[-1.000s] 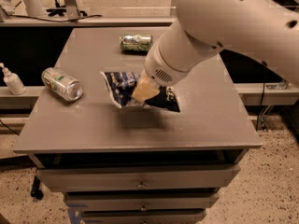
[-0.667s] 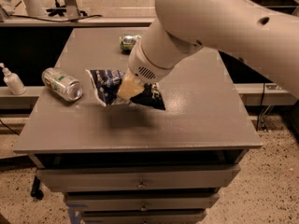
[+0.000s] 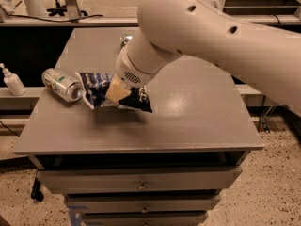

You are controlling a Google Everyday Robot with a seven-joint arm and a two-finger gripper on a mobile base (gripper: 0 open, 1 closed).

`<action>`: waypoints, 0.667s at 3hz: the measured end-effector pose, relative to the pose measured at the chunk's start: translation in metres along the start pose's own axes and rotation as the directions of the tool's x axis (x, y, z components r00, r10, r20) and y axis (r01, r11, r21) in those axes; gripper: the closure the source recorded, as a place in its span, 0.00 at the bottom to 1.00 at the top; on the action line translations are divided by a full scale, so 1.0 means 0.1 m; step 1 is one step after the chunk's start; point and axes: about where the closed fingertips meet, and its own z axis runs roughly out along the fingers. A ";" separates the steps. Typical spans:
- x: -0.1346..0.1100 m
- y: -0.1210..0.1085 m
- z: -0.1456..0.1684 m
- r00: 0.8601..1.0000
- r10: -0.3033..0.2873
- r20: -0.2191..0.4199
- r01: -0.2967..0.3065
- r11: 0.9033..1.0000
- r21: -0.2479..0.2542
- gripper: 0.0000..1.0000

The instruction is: Move blue chip bag near 7up can

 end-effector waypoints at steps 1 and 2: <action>0.01 0.04 0.11 1.000 0.001 0.002 -0.001 1.000 -0.011 1.00; 0.03 0.09 0.19 1.000 0.003 -0.003 -0.003 1.000 -0.024 0.82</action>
Offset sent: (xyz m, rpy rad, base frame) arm -0.0020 0.0144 -0.0333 -0.0009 0.0460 0.0139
